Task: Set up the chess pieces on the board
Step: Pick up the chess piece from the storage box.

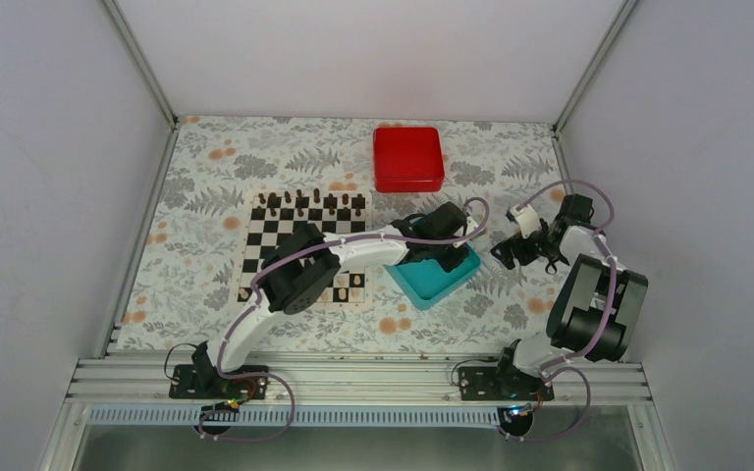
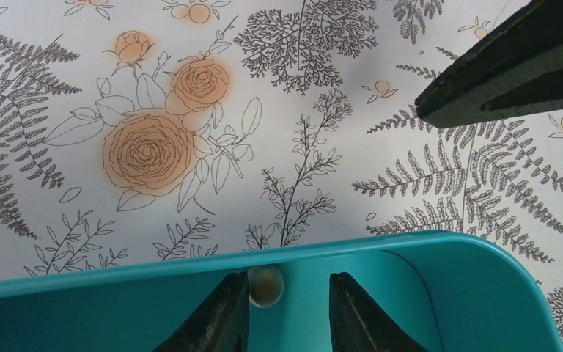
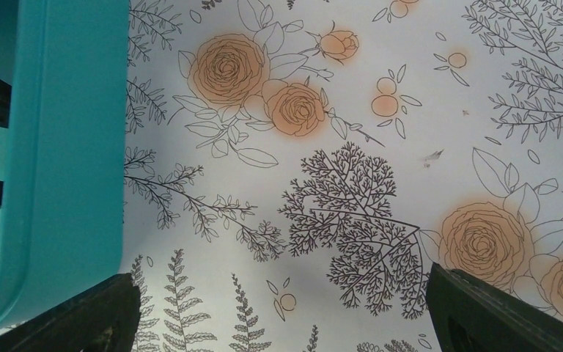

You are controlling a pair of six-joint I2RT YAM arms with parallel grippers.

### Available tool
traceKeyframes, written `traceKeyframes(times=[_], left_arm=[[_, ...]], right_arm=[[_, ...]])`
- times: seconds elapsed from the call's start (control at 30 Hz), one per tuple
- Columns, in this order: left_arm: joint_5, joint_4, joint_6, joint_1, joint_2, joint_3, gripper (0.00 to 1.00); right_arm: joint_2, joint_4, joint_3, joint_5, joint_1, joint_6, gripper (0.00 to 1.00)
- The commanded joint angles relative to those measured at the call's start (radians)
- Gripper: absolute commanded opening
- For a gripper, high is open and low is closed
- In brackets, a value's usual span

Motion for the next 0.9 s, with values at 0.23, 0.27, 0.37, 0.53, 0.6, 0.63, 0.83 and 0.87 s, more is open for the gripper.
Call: traceKeyframes(times=[0.23, 0.27, 0.37, 0.53, 0.6, 0.63, 0.83, 0.87], left_arm=[[-0.038, 0.010, -0.006, -0.011, 0.029, 0.031, 0.29], [-0.039, 0.011, -0.006, -0.010, 0.030, 0.032, 0.29], [-0.042, 0.007, -0.006, -0.010, 0.042, 0.045, 0.29], [-0.036, 0.007, -0.001, -0.010, 0.053, 0.057, 0.29], [-0.036, -0.003, -0.001, -0.009, 0.063, 0.071, 0.29], [-0.035, -0.007, -0.001, -0.007, 0.067, 0.076, 0.29], [-0.041, 0.002, -0.001, -0.006, 0.070, 0.067, 0.29], [-0.044, 0.001, 0.000, -0.005, 0.073, 0.071, 0.29]], right_arm=[[0.020, 0.008, -0.006, -0.039, -0.015, -0.022, 1.00], [0.022, 0.008, -0.005, -0.040, -0.015, -0.023, 1.00], [0.025, 0.008, -0.005, -0.043, -0.015, -0.023, 1.00], [0.026, 0.006, -0.005, -0.041, -0.016, -0.024, 1.00], [0.025, 0.006, -0.003, -0.041, -0.016, -0.025, 1.00], [0.026, 0.007, -0.003, -0.041, -0.018, -0.025, 1.00], [0.030, 0.003, 0.002, -0.044, -0.018, -0.027, 1.00], [0.031, 0.002, 0.003, -0.044, -0.018, -0.026, 1.00]])
